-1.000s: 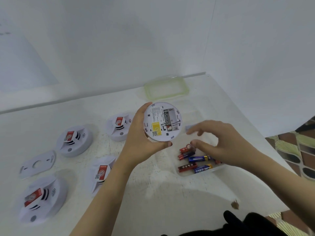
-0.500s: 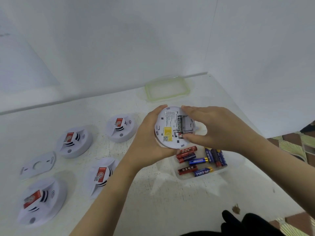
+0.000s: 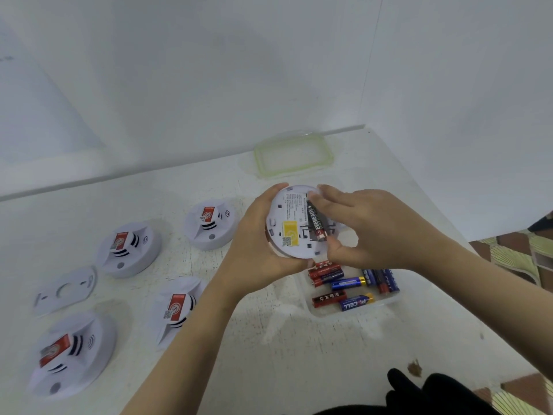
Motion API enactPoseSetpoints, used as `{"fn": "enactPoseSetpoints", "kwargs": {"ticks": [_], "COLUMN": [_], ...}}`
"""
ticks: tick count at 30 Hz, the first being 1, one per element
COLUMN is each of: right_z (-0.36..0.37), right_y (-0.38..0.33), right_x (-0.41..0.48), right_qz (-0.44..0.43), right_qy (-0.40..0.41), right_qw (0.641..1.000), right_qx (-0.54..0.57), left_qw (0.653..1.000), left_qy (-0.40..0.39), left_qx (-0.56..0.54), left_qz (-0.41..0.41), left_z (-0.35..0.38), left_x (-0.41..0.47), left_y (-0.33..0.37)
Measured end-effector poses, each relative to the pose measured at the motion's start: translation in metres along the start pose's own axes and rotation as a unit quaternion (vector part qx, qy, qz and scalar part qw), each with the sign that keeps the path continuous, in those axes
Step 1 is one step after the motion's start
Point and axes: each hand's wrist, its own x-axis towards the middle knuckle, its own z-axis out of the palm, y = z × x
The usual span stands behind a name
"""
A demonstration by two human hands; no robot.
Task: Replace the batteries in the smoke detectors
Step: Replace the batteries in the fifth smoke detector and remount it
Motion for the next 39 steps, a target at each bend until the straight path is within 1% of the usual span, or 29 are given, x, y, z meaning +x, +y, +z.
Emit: {"fn": "enactPoseSetpoints", "kwargs": {"ticks": [3, 7, 8, 10, 12, 13, 14, 18, 20, 22, 24, 26, 28, 31, 35, 37, 39], "right_z": [0.004, 0.006, 0.007, 0.007, 0.007, 0.007, 0.007, 0.003, 0.003, 0.004, 0.008, 0.010, 0.009, 0.010, 0.018, 0.023, 0.025], "right_y": [0.001, -0.002, -0.003, -0.006, -0.010, -0.011, -0.012, -0.011, -0.005, 0.004, 0.017, 0.033, 0.044, 0.056, 0.065, 0.067, 0.069], "right_x": [-0.001, -0.002, -0.004, -0.009, -0.018, -0.022, -0.027, -0.035, -0.030, -0.020, -0.008, 0.005, 0.020, 0.043, 0.057, 0.059, 0.060], "right_qz": [0.004, 0.017, 0.020, 0.041, 0.074, 0.083, 0.087, 0.103, 0.119, 0.154, 0.192, 0.217, 0.236, 0.269, 0.278, 0.278, 0.276], "right_qy": [0.001, 0.026, 0.041, 0.099, 0.158, 0.168, 0.159, 0.029, 0.007, 0.010, -0.003, -0.075, -0.156, -0.224, -0.349, -0.369, -0.356], "right_qw": [1.000, 0.998, 0.997, 0.989, 0.972, 0.965, 0.963, 0.967, 0.964, 0.957, 0.960, 0.961, 0.947, 0.921, 0.888, 0.882, 0.888], "right_qx": [0.015, 0.057, 0.067, 0.102, 0.158, 0.182, 0.200, 0.230, 0.238, 0.244, 0.206, 0.153, 0.154, 0.173, 0.112, 0.094, 0.094], "left_qw": [1.000, 1.000, 1.000, 0.999, 0.998, 0.998, 0.997, 0.995, 0.994, 0.994, 0.993, 0.993, 0.993, 0.993, 0.993, 0.993, 0.992], "left_qy": [0.010, 0.019, 0.023, 0.037, 0.056, 0.066, 0.074, 0.098, 0.103, 0.108, 0.112, 0.114, 0.114, 0.118, 0.116, 0.117, 0.119], "left_qx": [-0.001, 0.006, 0.003, -0.008, -0.010, -0.010, -0.011, -0.005, -0.006, -0.006, -0.004, 0.003, 0.008, 0.008, 0.004, 0.005, 0.004], "left_qz": [0.002, 0.009, 0.008, 0.006, 0.003, 0.002, -0.002, -0.018, -0.021, -0.026, -0.026, -0.024, -0.025, -0.030, -0.035, -0.034, -0.033], "left_z": [-0.002, -0.003, -0.003, -0.005, -0.006, -0.008, -0.009, -0.008, -0.006, -0.004, -0.005, -0.005, -0.005, -0.006, -0.008, -0.009, -0.010], "left_x": [0.001, 0.002, 0.002, 0.003, 0.004, 0.005, 0.006, 0.007, 0.007, 0.008, 0.010, 0.012, 0.014, 0.015, 0.016, 0.017, 0.016], "left_y": [-0.001, -0.005, -0.005, -0.006, -0.007, -0.009, -0.011, -0.018, -0.019, -0.021, -0.023, -0.025, -0.028, -0.031, -0.033, -0.033, -0.034]}}
